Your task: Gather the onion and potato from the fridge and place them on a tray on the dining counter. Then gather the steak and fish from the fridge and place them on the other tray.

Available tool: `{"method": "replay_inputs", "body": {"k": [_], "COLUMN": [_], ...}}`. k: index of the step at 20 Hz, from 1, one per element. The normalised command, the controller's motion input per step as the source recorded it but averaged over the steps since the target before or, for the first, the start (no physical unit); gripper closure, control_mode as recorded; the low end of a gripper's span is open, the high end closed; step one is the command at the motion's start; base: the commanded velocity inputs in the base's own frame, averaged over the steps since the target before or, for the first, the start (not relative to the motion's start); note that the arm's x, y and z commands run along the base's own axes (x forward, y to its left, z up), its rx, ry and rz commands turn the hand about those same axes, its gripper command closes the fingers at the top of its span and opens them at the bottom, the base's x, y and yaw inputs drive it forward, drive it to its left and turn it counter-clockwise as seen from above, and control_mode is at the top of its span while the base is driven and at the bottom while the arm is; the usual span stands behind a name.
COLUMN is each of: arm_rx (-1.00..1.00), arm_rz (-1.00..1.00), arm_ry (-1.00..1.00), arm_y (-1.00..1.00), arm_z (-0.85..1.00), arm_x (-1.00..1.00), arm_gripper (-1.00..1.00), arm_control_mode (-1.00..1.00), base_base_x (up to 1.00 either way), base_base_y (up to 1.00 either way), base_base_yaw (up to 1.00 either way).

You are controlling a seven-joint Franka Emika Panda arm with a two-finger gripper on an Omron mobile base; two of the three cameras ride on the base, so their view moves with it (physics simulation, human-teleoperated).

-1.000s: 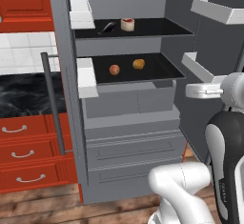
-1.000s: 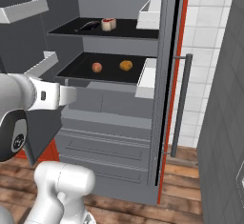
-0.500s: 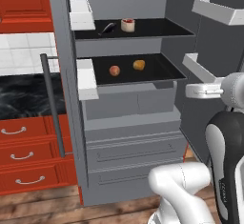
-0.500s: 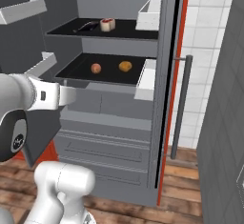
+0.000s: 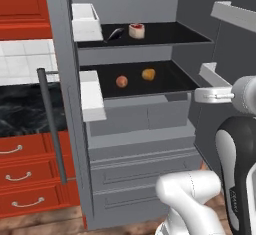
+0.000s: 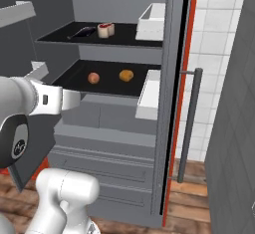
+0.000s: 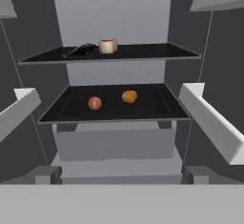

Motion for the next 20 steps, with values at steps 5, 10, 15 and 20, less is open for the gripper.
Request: {"method": "replay_inputs", "body": {"k": [5, 10, 15, 20], "arm_rx": [0.00, 0.00, 0.00, 0.00], "arm_rz": [0.00, 0.00, 0.00, 0.00], "arm_ry": [0.00, 0.00, 0.00, 0.00], "arm_y": [0.00, 0.00, 0.00, 0.00], "arm_z": [0.00, 0.00, 0.00, 0.00], "arm_x": [0.00, 0.00, 0.00, 0.00], "arm_gripper": [-1.00, -1.00, -1.00, -1.00], "arm_control_mode": [1.00, 1.00, 1.00, 1.00], "base_base_x": [0.35, 0.29, 0.34, 0.37], "base_base_y": [0.24, 0.25, 0.28, 0.27], "base_base_yaw": [-0.04, -0.03, -0.03, -0.04]}}
